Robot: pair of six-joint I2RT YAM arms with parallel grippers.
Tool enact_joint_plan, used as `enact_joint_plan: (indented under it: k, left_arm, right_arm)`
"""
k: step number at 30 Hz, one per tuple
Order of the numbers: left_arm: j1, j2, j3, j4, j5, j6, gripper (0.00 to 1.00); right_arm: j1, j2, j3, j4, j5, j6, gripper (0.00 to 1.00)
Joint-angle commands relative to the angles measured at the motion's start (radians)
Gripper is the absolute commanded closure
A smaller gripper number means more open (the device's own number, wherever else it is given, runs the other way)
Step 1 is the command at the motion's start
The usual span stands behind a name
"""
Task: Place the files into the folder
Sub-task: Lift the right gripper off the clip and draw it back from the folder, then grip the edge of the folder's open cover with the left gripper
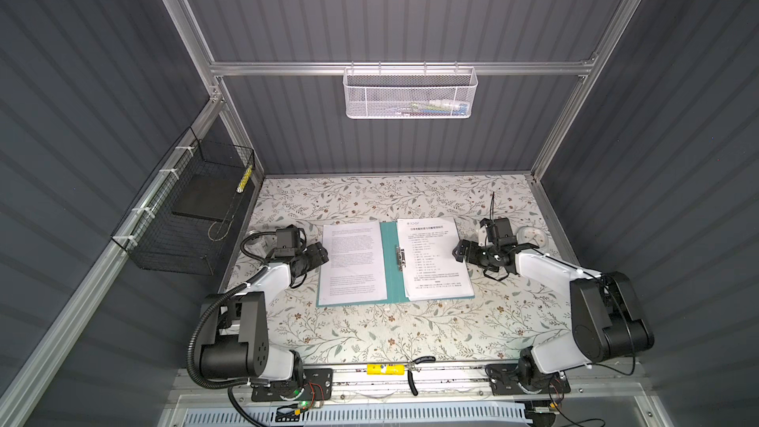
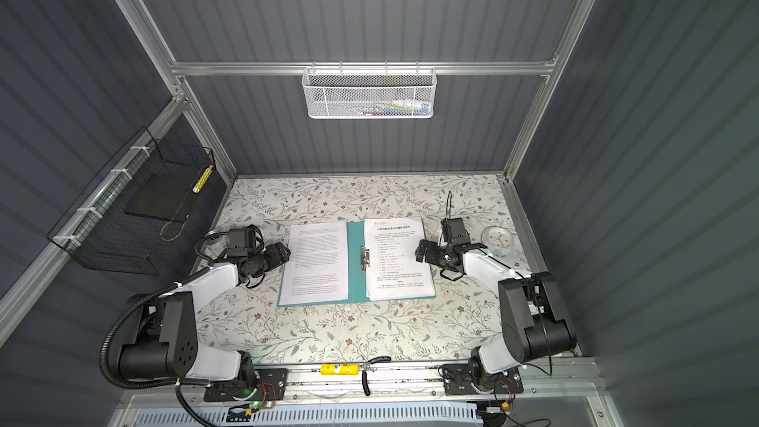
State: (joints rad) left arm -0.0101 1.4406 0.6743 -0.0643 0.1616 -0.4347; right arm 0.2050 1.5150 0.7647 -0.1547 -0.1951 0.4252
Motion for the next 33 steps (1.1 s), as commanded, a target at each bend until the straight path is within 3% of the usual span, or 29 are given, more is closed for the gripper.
enact_joint_plan:
  k: [1,11,22,33]
  left_arm:
    - [0.007,0.026,-0.011,-0.011,0.075,-0.042,0.22]
    - [0.006,0.034,-0.033,-0.074,0.110,-0.061,0.24]
    - [-0.008,-0.113,-0.115,-0.244,0.091,-0.032,0.24]
    - [-0.008,-0.019,-0.111,-0.135,0.316,0.008,0.28]
  right_arm:
    - [-0.003,0.036,0.009,0.002,-0.012,0.004,0.01]
    - [-0.017,0.078,0.028,0.012,-0.041,0.006,0.01]
    - [-0.050,0.118,0.028,0.034,-0.113,0.002,0.01]
    - [-0.064,0.206,0.061,0.050,-0.286,0.012,0.03]
